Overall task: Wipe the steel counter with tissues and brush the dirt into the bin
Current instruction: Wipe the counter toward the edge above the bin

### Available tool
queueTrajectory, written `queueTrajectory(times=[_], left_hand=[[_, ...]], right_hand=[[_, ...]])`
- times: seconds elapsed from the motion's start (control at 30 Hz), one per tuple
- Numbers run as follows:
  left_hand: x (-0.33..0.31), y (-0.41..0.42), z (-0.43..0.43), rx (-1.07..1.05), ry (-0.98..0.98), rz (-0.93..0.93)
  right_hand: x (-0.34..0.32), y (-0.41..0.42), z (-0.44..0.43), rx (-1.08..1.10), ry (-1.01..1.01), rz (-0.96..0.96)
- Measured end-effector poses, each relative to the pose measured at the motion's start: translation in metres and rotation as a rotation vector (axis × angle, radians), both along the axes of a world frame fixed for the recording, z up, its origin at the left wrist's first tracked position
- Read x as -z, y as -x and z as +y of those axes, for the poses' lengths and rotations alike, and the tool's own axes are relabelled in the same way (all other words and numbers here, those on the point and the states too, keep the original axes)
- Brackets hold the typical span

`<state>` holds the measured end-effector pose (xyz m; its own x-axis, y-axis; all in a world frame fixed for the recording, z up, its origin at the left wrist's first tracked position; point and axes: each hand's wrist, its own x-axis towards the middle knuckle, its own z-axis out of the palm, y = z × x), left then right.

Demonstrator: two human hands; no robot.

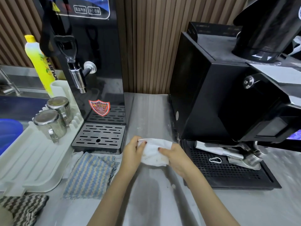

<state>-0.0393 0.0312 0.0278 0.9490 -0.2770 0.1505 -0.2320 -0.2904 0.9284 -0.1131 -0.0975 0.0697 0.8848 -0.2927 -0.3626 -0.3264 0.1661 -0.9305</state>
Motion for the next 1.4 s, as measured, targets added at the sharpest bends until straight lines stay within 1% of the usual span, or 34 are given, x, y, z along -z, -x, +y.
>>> queueTrajectory(times=[0.03, 0.07, 0.1, 0.17, 0.2, 0.23, 0.3, 0.33, 0.4, 0.43, 0.5, 0.6, 0.67, 0.73, 0.8, 0.9, 0.93, 1.0, 1.03, 1.13, 1.23, 1.33, 1.4], left_hand=[[0.003, -0.005, -0.001, -0.022, -0.043, -0.003], [0.008, -0.011, -0.001, -0.041, -0.103, -0.017], [0.014, -0.016, -0.001, -0.054, -0.185, -0.054], [0.029, -0.023, 0.000, -0.007, -0.396, -0.135], [0.039, -0.025, 0.000, 0.021, -0.480, -0.156], [0.047, -0.024, -0.001, 0.051, -0.563, -0.154], [0.059, -0.022, 0.000, 0.096, -0.748, -0.195], [0.065, -0.022, 0.000, 0.107, -0.819, -0.220], [0.070, -0.024, -0.001, 0.111, -0.899, -0.236], [0.070, -0.024, -0.002, 0.113, -0.920, -0.243], [0.071, -0.025, -0.003, 0.106, -0.924, -0.256], [0.072, -0.024, -0.004, 0.095, -0.911, -0.250], [0.074, -0.025, -0.005, 0.097, -0.925, -0.230], [0.073, -0.027, -0.004, 0.075, -0.964, -0.226], [0.073, -0.028, -0.006, 0.052, -0.950, -0.224], [0.072, -0.027, -0.006, 0.075, -0.894, -0.210], [0.073, -0.027, -0.005, 0.067, -0.896, -0.208], [0.073, -0.028, -0.004, 0.044, -0.912, -0.221], [0.073, -0.028, -0.004, 0.034, -0.909, -0.215], [0.076, -0.029, -0.004, 0.002, -0.858, -0.176], [0.074, -0.027, -0.004, 0.000, -0.812, -0.154], [0.074, -0.026, -0.005, 0.014, -0.819, -0.161], [0.074, -0.026, -0.006, -0.001, -0.822, -0.167]], right_hand=[[-0.001, -0.004, -0.003, 0.020, 0.000, 0.001], [-0.003, -0.009, -0.006, 0.073, 0.043, -0.006], [-0.003, -0.017, -0.011, 0.159, 0.146, -0.023], [-0.007, -0.036, -0.017, 0.330, 0.462, -0.064], [-0.008, -0.047, -0.019, 0.372, 0.616, -0.098], [-0.005, -0.061, -0.021, 0.356, 0.738, -0.143], [0.012, -0.090, -0.022, 0.172, 0.900, -0.166], [0.027, -0.104, -0.023, 0.047, 0.949, -0.121], [0.062, -0.126, -0.026, -0.163, 1.057, 0.078], [0.076, -0.134, -0.028, -0.227, 1.130, 0.180], [0.089, -0.152, -0.037, -0.239, 1.225, 0.269], [0.088, -0.184, -0.052, -0.191, 1.246, 0.268], [0.085, -0.205, -0.060, -0.220, 1.249, 0.251], [0.087, -0.221, -0.059, -0.267, 1.211, 0.192], [0.091, -0.231, -0.056, -0.304, 1.111, 0.115], [0.092, -0.229, -0.046, -0.404, 0.968, -0.008], [0.091, -0.224, -0.040, -0.444, 0.926, -0.027], [0.094, -0.205, -0.032, -0.508, 0.932, -0.048], [0.096, -0.192, -0.029, -0.511, 0.879, -0.064], [0.107, -0.140, -0.021, -0.528, 0.842, -0.138], [0.109, -0.074, -0.020, -0.541, 0.888, -0.172], [0.092, -0.038, -0.018, -0.497, 0.898, -0.150], [0.071, -0.055, -0.019, -0.384, 0.920, -0.128]])
